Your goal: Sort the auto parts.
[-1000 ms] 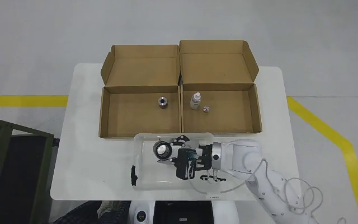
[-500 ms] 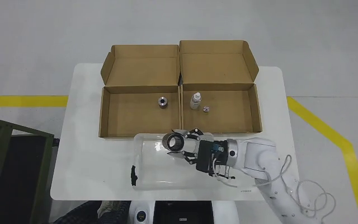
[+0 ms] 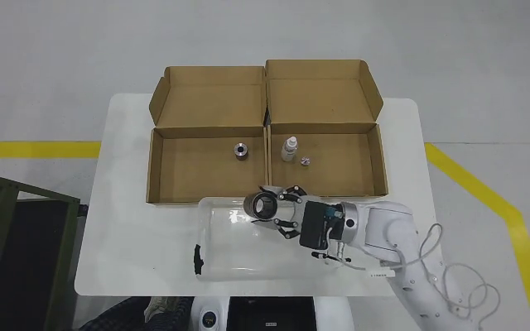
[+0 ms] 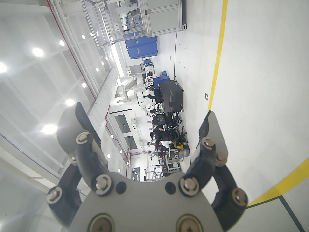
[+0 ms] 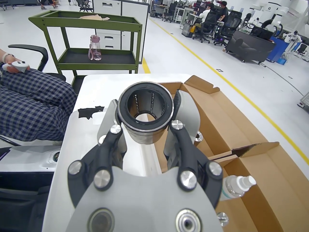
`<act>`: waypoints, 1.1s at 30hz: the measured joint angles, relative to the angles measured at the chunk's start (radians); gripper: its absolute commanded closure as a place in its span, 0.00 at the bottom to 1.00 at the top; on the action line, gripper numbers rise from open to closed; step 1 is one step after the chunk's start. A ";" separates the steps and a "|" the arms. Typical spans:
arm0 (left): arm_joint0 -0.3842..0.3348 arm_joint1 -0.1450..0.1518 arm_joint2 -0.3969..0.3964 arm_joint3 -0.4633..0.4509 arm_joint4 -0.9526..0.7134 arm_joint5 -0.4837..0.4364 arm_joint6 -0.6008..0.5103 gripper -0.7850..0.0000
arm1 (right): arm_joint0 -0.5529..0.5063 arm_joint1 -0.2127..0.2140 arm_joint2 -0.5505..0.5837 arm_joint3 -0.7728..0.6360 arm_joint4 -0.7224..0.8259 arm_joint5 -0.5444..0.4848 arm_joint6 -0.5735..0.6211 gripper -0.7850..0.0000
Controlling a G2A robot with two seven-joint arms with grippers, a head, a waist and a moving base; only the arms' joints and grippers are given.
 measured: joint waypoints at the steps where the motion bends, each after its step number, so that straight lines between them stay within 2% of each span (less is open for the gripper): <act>1: 0.000 0.000 0.000 0.000 0.000 0.000 0.000 0.00 | 0.003 0.000 -0.001 0.003 0.002 0.000 -0.001 1.00; 12: 0.000 0.000 0.000 0.000 0.000 0.000 0.000 0.00 | 0.072 -0.005 -0.033 0.077 0.020 0.025 0.026 1.00; 33: 0.000 0.000 0.000 0.000 0.000 0.000 0.000 0.00 | 0.373 -0.059 -0.223 0.333 0.053 0.089 0.229 1.00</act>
